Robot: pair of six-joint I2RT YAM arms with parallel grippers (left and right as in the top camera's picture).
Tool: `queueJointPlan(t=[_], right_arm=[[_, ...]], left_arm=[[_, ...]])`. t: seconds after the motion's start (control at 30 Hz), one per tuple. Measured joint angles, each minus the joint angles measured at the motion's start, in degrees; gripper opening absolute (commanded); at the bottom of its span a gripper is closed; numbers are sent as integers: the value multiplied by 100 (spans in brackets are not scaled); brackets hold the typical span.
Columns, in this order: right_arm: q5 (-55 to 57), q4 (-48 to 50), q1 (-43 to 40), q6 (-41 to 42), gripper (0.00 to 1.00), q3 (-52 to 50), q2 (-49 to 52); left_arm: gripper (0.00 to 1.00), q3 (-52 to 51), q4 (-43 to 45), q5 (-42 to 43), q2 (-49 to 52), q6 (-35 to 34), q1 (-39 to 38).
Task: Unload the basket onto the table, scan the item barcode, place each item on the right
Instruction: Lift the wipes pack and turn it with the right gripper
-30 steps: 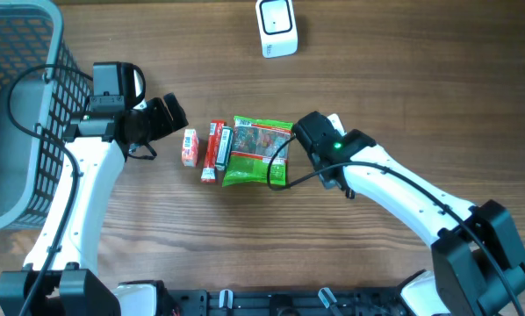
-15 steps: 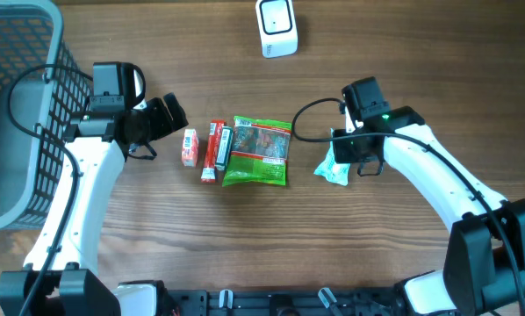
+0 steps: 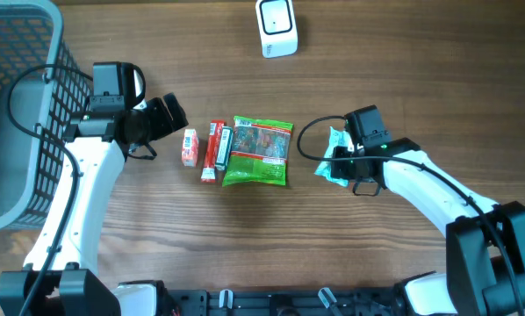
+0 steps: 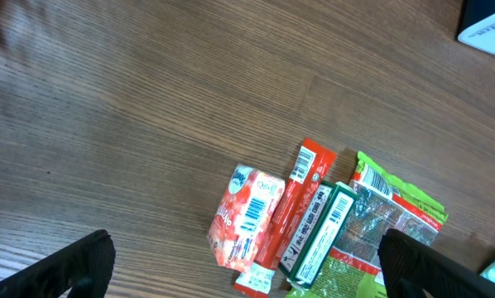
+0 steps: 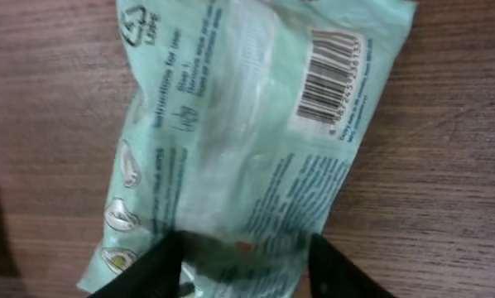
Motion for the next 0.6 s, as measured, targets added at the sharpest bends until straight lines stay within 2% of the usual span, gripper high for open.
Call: queueJointPlan(t=[0.1,0.2,0.27,0.33,0.4,0.43,0.6], right_arm=[[-42,-728,2,-85,72,428,-17],[-85,-909,0,-98,71,986,-251],[-151,-898,2,-94,64,1161,-507],[-192,-901,7,-50,48,1176,-579],[-219,-898,7,85,28,1172,-551],[-236,-885,7,109,23,1156,-542],[-323,-664,111,186,25,807,-262]], left_arm=[[100,0,0,-2,0,0,0],[100,0,0,0,0,0,0],[100,0,0,0,0,0,0],[100,0,0,0,0,0,0],[100,0,0,-2,0,0,0],[100,0,0,-2,0,0,0],[100,0,0,0,0,0,0]])
